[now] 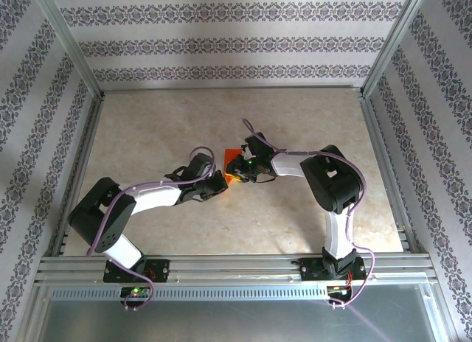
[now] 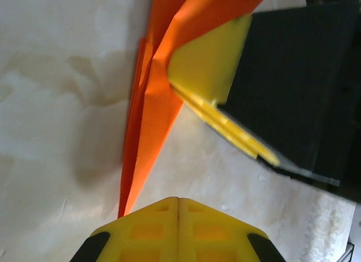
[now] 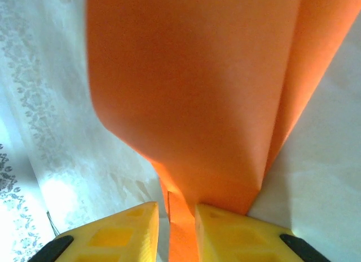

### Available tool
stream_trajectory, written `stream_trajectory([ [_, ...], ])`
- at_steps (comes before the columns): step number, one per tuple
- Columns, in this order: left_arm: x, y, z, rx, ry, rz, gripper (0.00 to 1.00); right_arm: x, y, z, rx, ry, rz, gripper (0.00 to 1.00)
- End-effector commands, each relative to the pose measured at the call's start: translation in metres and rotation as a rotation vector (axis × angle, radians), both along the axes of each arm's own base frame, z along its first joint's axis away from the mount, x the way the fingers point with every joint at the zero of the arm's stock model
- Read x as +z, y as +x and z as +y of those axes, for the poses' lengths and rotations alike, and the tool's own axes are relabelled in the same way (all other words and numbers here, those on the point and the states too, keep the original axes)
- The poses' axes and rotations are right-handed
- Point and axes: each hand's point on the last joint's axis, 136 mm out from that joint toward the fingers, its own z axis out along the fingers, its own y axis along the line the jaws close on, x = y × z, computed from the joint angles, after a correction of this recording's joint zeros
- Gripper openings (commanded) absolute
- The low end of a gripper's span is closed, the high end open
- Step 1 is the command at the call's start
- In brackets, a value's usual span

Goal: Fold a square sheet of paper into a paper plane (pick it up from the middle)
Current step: Fold the wing for the fifth time at the center of the table.

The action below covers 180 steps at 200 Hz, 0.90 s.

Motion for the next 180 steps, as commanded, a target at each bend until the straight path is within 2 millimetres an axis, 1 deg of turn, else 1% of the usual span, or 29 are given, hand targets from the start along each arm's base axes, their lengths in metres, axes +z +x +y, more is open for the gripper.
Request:
stream_trajectory([
  [1, 0.008, 0.023, -0.001, 0.041, -0.006, -0.058, 0.02, -0.036, -0.012, -0.034, -0.109, -0.152, 0.098, 0.28],
  [24, -0.002, 0.023, 0.001, 0.048, 0.008, -0.042, 0.01, -0.033, -0.011, -0.033, -0.104, -0.141, 0.093, 0.28],
  [51, -0.012, 0.019, 0.002, 0.042, 0.013, -0.016, 0.0, -0.027, -0.009, -0.03, -0.098, -0.129, 0.082, 0.29],
  [63, -0.018, 0.016, 0.005, 0.05, 0.024, -0.005, 0.0, -0.024, -0.008, -0.029, -0.093, -0.122, 0.076, 0.29],
  [92, -0.024, 0.015, 0.011, 0.055, 0.061, -0.001, 0.0, -0.017, -0.007, -0.026, -0.081, -0.105, 0.063, 0.29],
  [121, -0.034, 0.013, 0.011, 0.058, 0.066, 0.017, 0.0, -0.01, -0.005, -0.021, -0.067, -0.085, 0.049, 0.29],
  [160, -0.041, 0.009, 0.012, 0.055, 0.067, 0.04, 0.0, 0.004, 0.0, -0.016, -0.056, -0.051, 0.024, 0.29],
  [180, -0.046, 0.006, 0.015, 0.053, 0.086, 0.058, 0.0, 0.02, 0.005, -0.01, -0.033, -0.005, -0.016, 0.29],
])
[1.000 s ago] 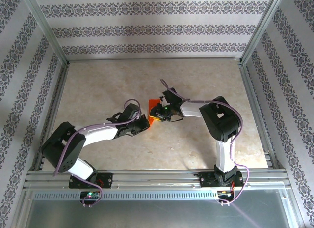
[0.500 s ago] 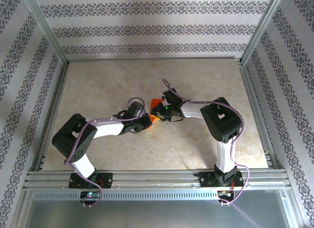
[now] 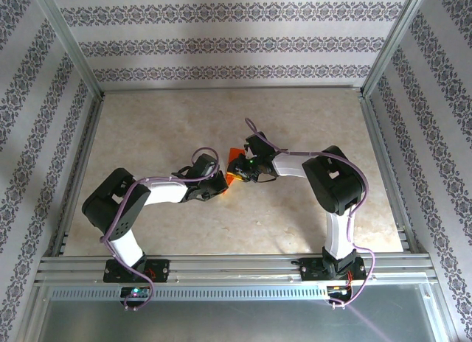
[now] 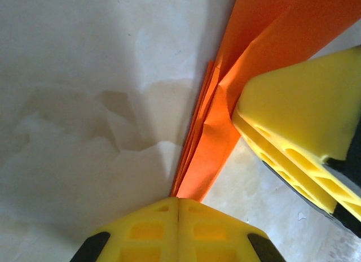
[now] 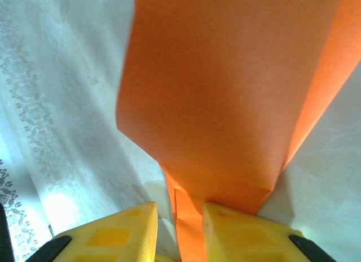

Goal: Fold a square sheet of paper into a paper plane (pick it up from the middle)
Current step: Fold the wing for the fifth time at the center of the table.

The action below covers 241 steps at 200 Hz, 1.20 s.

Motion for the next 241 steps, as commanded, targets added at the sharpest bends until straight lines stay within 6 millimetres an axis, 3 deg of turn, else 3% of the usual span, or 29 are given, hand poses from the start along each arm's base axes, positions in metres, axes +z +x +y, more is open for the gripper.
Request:
stream_trajectory([
  [1, -0.015, -0.004, 0.01, 0.02, 0.032, 0.032, 0.0, 0.016, 0.004, -0.005, 0.009, 0.011, -0.027, 0.29],
  [24, -0.022, -0.01, 0.017, 0.02, 0.069, 0.058, 0.0, 0.044, 0.012, -0.011, 0.044, 0.041, -0.132, 0.29],
  [44, -0.027, -0.015, 0.022, 0.022, 0.09, 0.073, 0.0, 0.052, 0.011, -0.02, 0.098, 0.023, -0.208, 0.29],
  [77, -0.031, -0.017, 0.026, 0.033, 0.103, 0.085, 0.0, 0.038, 0.002, -0.025, 0.171, 0.004, -0.229, 0.27],
  [94, -0.032, -0.018, 0.027, 0.038, 0.109, 0.09, 0.0, 0.038, 0.008, -0.028, 0.177, 0.01, -0.248, 0.27],
  [124, -0.034, -0.02, 0.029, 0.043, 0.117, 0.103, 0.0, 0.045, 0.023, -0.015, 0.249, 0.06, -0.288, 0.27],
  [181, -0.038, -0.023, 0.03, 0.044, 0.124, 0.123, 0.0, 0.028, 0.042, -0.008, 0.294, 0.069, -0.288, 0.27],
  [241, -0.04, -0.025, 0.029, 0.036, 0.12, 0.135, 0.0, 0.013, 0.044, 0.001, 0.327, 0.077, -0.262, 0.27],
])
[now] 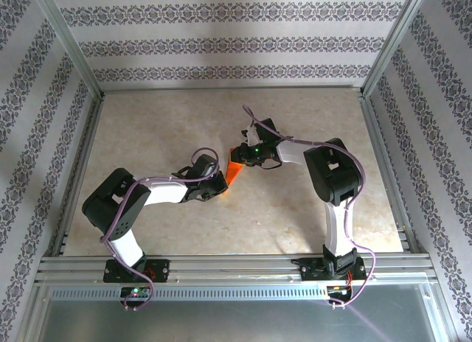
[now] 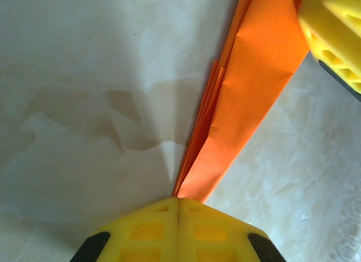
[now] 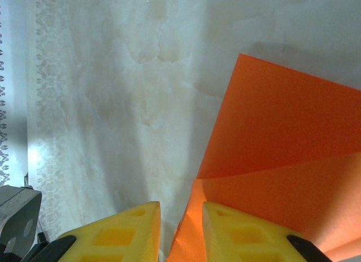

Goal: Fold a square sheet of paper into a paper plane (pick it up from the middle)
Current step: Fold the wing for the fifth time at the center of the table.

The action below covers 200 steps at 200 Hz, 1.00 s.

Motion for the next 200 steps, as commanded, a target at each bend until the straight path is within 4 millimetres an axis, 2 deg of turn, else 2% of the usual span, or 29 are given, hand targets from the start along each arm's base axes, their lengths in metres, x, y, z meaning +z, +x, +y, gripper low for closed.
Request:
stream_trajectory([
  [1, -0.038, -0.024, 0.028, 0.031, 0.115, 0.129, 0.0, -0.004, -0.001, 0.006, 0.044, 0.009, -0.002, 0.27],
  [75, -0.038, -0.027, 0.029, 0.029, 0.118, 0.133, 0.0, -0.025, -0.001, 0.001, 0.035, -0.047, 0.036, 0.27],
  [101, -0.028, -0.023, 0.025, 0.011, 0.104, 0.11, 0.0, -0.036, -0.005, -0.003, 0.027, -0.094, 0.064, 0.27],
  [123, 0.001, -0.008, 0.004, -0.062, 0.036, 0.038, 0.0, -0.048, -0.01, -0.008, 0.024, -0.16, 0.089, 0.27],
  [141, 0.031, 0.007, -0.014, -0.114, -0.017, -0.037, 0.03, -0.049, -0.011, -0.01, 0.017, -0.187, 0.093, 0.27],
  [154, 0.045, 0.017, -0.02, -0.119, -0.036, -0.071, 0.03, -0.049, -0.01, -0.011, 0.008, -0.21, 0.099, 0.27],
  [170, 0.048, 0.028, -0.02, -0.096, -0.046, -0.089, 0.04, -0.05, -0.01, -0.013, -0.004, -0.225, 0.106, 0.27],
  [200, 0.036, 0.044, -0.018, -0.051, -0.054, -0.078, 0.02, -0.052, -0.009, -0.015, -0.018, -0.236, 0.121, 0.27],
])
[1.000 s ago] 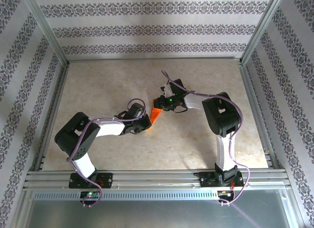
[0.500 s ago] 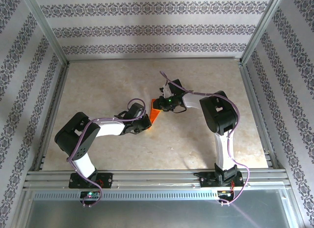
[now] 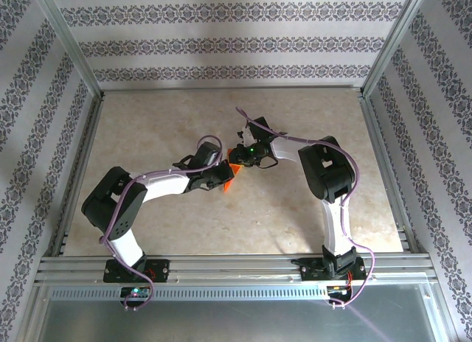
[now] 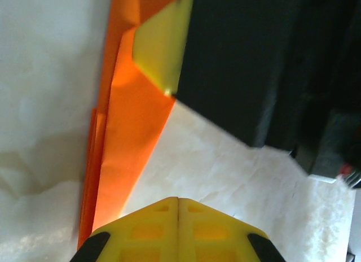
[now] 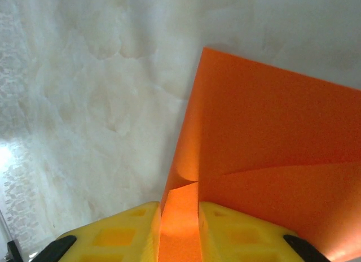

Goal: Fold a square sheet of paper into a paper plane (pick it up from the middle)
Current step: Fold the wing for the fifth time at the center of the table.

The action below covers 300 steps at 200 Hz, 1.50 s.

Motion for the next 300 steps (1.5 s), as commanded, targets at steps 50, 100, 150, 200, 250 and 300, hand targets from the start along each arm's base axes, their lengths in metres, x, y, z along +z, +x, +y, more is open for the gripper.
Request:
stream_trajectory([
  [50, -0.036, 0.02, 0.004, 0.038, 0.041, 0.052, 0.0, -0.03, -0.013, -0.01, -0.031, -0.096, 0.096, 0.27],
  [100, -0.058, 0.009, 0.021, 0.082, 0.109, 0.123, 0.0, -0.007, -0.005, -0.003, -0.033, -0.013, 0.075, 0.27],
  [150, -0.077, -0.014, 0.037, 0.082, 0.169, 0.196, 0.0, 0.06, 0.024, -0.025, -0.062, 0.058, -0.096, 0.27],
  [200, -0.082, -0.018, 0.04, 0.078, 0.192, 0.219, 0.0, 0.035, -0.011, -0.016, -0.006, 0.022, -0.038, 0.23],
  [250, -0.083, -0.02, 0.041, 0.078, 0.199, 0.231, 0.0, 0.012, -0.023, -0.006, 0.003, 0.007, 0.029, 0.2],
  [300, -0.087, -0.029, 0.045, 0.064, 0.215, 0.263, 0.0, -0.013, 0.004, -0.032, -0.118, -0.052, 0.088, 0.19],
])
